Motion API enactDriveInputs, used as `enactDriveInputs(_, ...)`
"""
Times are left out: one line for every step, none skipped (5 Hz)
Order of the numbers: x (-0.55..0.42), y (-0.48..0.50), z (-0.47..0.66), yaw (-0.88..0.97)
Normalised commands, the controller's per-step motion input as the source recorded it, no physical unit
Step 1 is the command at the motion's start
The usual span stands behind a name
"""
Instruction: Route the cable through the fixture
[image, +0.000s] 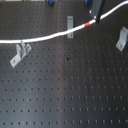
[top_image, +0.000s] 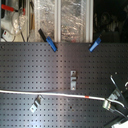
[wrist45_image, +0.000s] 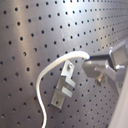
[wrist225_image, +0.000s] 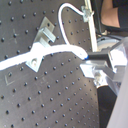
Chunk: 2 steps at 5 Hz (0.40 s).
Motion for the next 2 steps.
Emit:
enactDriveInputs(0.005, -0.010, 0.00, 0.00)
enactDriveInputs(-0.026, -0.026, 0.13, 0.35)
